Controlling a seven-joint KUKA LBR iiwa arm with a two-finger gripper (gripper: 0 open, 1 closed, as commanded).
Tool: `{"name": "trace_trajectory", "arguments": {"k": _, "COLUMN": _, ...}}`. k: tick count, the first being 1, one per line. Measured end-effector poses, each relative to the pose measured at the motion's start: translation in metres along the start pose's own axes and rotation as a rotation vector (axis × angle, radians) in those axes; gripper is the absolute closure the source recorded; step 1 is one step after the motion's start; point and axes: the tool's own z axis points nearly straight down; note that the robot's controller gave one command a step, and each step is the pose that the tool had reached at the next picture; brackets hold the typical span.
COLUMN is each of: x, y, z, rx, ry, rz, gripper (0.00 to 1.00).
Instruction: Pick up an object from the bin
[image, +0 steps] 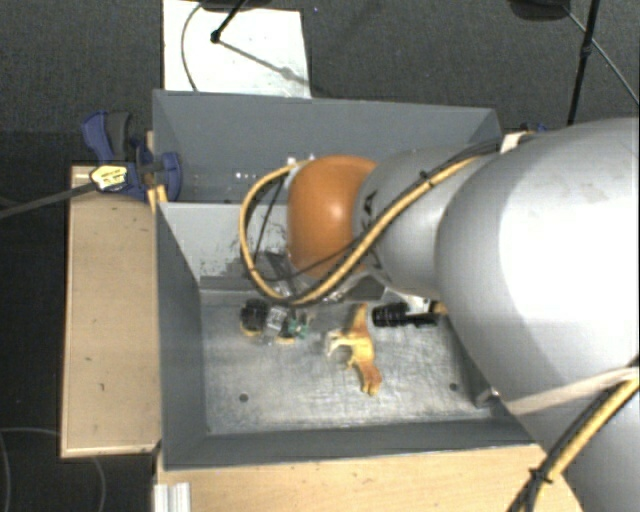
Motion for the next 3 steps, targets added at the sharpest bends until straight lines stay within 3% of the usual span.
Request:
{"name": "trace_trajectory", "arguments": {"k": 2, "x": 0.0, "y": 0.0, "z": 0.0, "rx": 0.0, "ry": 0.0, "rz": 0.003, "gripper": 1.0}}
{"name": "trace_trajectory", "arguments": {"k": 3, "x": 0.017, "y": -0.005, "z": -0.119, "rx": 0.002, "ry": 0.001, "rz": 0.006, "gripper": 1.0}}
